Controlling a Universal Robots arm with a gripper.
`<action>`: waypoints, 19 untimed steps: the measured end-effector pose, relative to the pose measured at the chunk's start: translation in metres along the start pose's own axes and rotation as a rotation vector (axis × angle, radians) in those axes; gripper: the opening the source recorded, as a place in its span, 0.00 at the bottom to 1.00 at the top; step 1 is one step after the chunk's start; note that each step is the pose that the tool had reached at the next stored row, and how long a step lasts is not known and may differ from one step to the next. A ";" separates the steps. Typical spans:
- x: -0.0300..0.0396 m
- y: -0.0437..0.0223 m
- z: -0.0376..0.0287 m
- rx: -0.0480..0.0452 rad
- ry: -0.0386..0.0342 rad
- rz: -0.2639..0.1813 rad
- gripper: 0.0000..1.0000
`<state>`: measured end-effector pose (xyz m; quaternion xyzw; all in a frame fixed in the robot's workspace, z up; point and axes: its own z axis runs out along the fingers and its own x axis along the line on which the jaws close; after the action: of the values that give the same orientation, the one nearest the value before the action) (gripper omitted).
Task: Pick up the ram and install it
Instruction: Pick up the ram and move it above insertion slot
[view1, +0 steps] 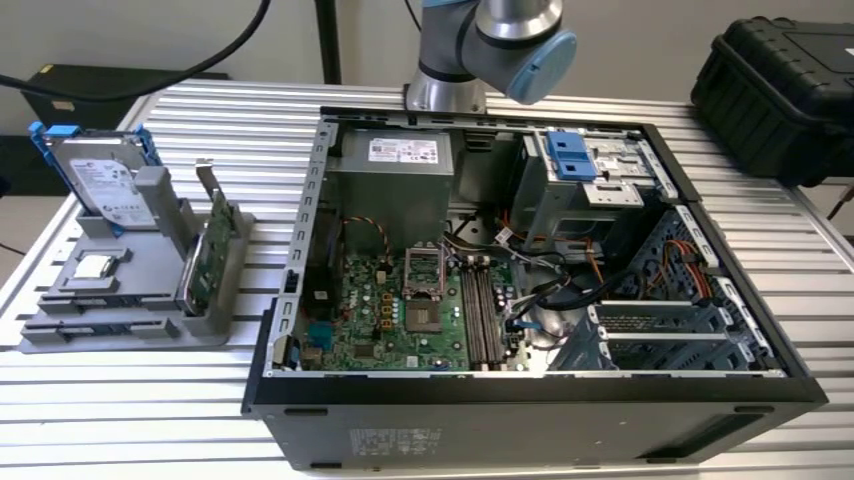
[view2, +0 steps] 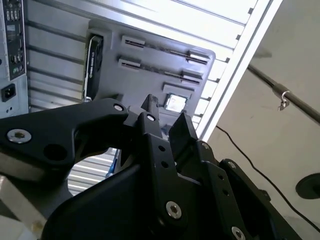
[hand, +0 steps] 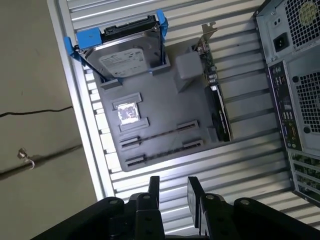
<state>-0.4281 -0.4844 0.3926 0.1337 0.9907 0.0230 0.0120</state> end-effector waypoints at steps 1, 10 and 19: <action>0.0000 0.0000 0.0000 0.0001 -0.0003 0.007 1.00; 0.0003 -0.0001 0.0000 0.0012 -0.0032 0.066 1.00; 0.0008 -0.0002 0.0000 0.0022 -0.0061 0.125 1.00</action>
<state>-0.4289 -0.4843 0.3926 0.1955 0.9804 0.0222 0.0134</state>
